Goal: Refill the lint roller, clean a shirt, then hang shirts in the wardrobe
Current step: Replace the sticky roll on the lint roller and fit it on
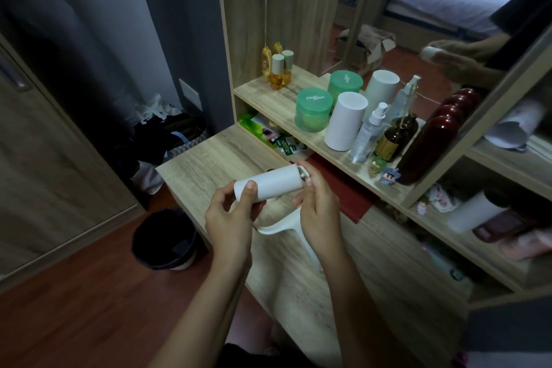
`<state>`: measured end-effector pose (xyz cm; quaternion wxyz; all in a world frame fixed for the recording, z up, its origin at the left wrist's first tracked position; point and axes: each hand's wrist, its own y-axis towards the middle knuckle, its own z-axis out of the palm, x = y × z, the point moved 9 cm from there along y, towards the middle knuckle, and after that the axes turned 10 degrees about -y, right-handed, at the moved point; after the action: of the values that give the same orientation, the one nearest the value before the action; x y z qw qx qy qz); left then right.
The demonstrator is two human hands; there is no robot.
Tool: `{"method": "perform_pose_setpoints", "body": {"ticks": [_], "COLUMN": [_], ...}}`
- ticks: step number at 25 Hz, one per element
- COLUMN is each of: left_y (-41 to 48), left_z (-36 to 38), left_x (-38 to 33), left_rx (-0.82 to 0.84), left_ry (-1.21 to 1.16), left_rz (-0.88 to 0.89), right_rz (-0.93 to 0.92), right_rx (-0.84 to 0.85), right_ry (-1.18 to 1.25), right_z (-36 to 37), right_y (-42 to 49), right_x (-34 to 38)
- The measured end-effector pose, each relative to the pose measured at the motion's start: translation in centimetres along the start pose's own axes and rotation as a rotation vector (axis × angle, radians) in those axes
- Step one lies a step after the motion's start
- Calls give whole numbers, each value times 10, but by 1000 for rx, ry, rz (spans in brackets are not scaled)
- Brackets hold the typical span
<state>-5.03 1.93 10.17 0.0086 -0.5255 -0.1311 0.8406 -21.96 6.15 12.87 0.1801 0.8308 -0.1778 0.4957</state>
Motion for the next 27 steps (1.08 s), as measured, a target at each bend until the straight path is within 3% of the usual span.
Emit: {"method": "perform_pose_setpoints", "body": {"ticks": [9, 15, 22, 27], "left_y": [0, 19, 15, 13], "left_z": [2, -9, -15, -13], "left_x": [43, 46, 62, 71], "left_rx": [-33, -82, -96, -99], "left_ry": [-290, -245, -161, -130], "left_rz": [-427, -324, -314, -308], "right_rz": [-40, -39, 381, 419], "right_rx": [23, 15, 262, 136], "right_ry": [-54, -112, -297, -358], "right_z": [-5, -19, 13, 13], "right_y": [-1, -2, -12, -16], "right_x": [-1, -38, -186, -218]}}
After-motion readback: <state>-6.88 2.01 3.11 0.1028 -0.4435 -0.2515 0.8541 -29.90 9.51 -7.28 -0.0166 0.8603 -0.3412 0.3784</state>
